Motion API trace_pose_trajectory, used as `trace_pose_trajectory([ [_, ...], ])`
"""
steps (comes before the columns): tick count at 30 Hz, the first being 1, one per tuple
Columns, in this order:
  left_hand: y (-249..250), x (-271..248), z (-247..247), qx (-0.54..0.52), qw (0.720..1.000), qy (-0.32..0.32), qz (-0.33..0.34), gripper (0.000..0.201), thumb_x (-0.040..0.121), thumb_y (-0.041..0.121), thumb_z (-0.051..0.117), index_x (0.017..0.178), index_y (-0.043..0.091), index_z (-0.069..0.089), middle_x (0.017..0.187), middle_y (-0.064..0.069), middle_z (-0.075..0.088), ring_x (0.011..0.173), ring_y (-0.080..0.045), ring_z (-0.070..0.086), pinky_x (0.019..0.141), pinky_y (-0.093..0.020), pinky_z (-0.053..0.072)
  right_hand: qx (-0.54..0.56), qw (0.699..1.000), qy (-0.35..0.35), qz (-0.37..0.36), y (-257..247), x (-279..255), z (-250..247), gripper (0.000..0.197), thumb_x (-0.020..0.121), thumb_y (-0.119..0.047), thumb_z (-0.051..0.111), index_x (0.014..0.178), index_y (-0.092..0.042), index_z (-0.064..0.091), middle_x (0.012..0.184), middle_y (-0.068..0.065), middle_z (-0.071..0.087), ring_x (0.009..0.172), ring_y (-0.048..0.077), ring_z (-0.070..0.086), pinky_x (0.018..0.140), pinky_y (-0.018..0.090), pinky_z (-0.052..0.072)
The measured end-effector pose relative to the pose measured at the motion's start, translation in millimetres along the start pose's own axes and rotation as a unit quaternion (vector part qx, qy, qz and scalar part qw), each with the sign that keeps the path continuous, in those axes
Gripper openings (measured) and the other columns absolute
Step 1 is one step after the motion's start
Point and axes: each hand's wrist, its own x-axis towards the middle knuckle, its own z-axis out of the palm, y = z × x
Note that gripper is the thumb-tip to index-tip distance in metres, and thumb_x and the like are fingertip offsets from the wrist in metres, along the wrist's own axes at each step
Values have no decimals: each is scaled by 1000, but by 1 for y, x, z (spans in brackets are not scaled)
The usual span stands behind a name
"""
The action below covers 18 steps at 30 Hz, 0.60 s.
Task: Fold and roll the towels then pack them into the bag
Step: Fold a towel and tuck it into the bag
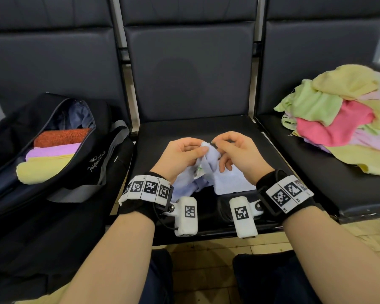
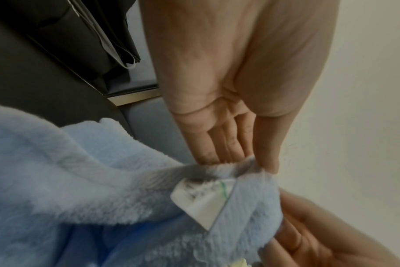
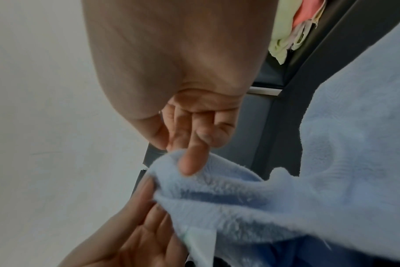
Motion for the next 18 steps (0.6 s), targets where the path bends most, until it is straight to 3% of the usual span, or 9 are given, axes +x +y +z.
trace_pose_trajectory([
  [3, 2, -3, -5, 0, 1000, -30, 7, 9, 88, 4, 62, 93, 9, 68, 86, -7, 71, 80, -15, 68, 76, -29, 56, -76, 996, -47, -7, 2, 0, -4, 23, 93, -4, 52, 108, -17, 64, 72, 11, 64, 41, 16, 53, 42, 19, 38],
  [6, 5, -6, -11, 32, 998, -57, 21, 9, 87, 4, 64, 93, 9, 69, 86, -1, 72, 81, -8, 69, 71, -19, 53, -114, 986, -117, -27, 5, 0, -5, 36, 89, -2, 61, 117, -25, 62, 90, 17, 66, 63, 9, 58, 57, 20, 47],
  [9, 7, -5, -19, 59, 996, -68, 27, 14, 86, 5, 65, 99, 3, 69, 99, -10, 72, 92, -13, 68, 82, -24, 54, -140, 978, -146, -55, 8, 2, -3, 33, 85, -5, 68, 105, -31, 65, 97, -1, 59, 73, -3, 56, 70, 16, 47],
  [11, 8, -5, -25, 87, 993, -69, 35, 19, 86, 7, 65, 104, 1, 70, 104, -12, 71, 96, -15, 67, 88, -26, 53, -139, 979, -134, -58, 10, 4, 0, 26, 83, -3, 70, 89, -28, 66, 98, -7, 55, 73, 5, 55, 70, 16, 46],
  [12, 8, -5, -27, 98, 992, -66, 41, 18, 86, 8, 66, 103, 2, 70, 99, -7, 73, 91, -11, 67, 83, -23, 53, -142, 981, -118, -66, 12, 5, 2, 23, 82, -2, 70, 85, -24, 65, 98, -6, 54, 71, 10, 54, 69, 17, 45],
  [15, 7, -5, -31, 104, 993, -36, 51, 9, 88, 6, 64, 93, 10, 70, 65, 8, 68, 55, -2, 57, 51, -13, 43, -137, 985, -60, -91, 14, 7, 7, 16, 78, 1, 72, 75, -12, 62, 100, -5, 60, 66, 16, 53, 65, 19, 46],
  [16, 6, -5, -31, 97, 994, -27, 52, 10, 88, 5, 63, 90, 12, 69, 60, 7, 66, 50, -3, 55, 45, -14, 40, -121, 987, -49, -88, 12, 7, 9, 17, 77, 2, 72, 72, -9, 60, 99, 0, 64, 64, 18, 55, 64, 21, 47],
  [18, 5, -4, -31, 73, 996, -18, 53, 12, 90, 2, 60, 89, 12, 67, 61, 3, 66, 50, -7, 59, 46, -17, 44, -85, 992, -50, -78, 9, 7, 12, 19, 79, 5, 69, 70, -4, 55, 87, 16, 68, 57, 18, 58, 58, 23, 49],
])
